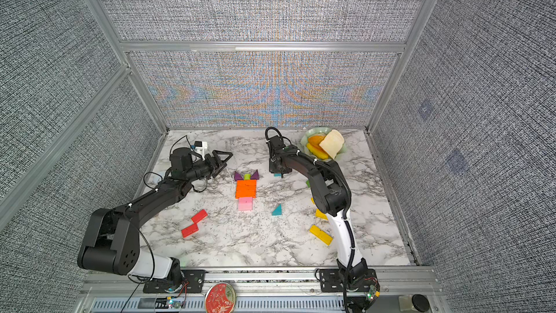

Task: Assemble a carrot with building blocks
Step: Adjust the building block at the center of the board.

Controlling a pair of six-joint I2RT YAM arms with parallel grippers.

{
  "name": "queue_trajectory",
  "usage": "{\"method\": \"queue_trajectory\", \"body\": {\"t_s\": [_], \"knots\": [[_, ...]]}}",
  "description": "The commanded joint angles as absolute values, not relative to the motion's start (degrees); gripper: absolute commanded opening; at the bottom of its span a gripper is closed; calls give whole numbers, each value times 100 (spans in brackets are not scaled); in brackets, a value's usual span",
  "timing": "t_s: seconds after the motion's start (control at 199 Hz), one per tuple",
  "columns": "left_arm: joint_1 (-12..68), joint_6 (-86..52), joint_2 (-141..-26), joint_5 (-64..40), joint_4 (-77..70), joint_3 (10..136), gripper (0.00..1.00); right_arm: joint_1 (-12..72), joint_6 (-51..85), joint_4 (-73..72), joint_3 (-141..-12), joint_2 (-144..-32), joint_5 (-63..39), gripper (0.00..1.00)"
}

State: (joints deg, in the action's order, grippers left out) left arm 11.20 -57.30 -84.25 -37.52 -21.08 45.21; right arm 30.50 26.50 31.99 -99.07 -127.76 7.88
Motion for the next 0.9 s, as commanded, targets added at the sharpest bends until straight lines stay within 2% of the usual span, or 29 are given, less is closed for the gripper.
{"method": "queue_trajectory", "body": {"t_s": [0.0, 0.155, 0.647, 0.828, 0.898], "knots": [[1125, -5719, -8390, -3797, -2241, 4570, 81, 3063, 2502, 3279, -9780, -12663, 899, 41], [1137, -5739, -8393, -3811, -2259, 4563, 81, 3111, 2315, 3080, -9442, -12439, 827, 35], [1156, -5746, -8377, -3808, -2259, 4568, 81, 3277, 1992, 2949, -8818, -11938, 931, 31], [1165, -5754, -8371, -3819, -2266, 4562, 81, 3319, 2152, 2930, -8485, -11637, 1032, 56], [1160, -5778, -8361, -3849, -2293, 4564, 81, 3330, 2219, 2913, -8446, -11615, 913, 60]]}}
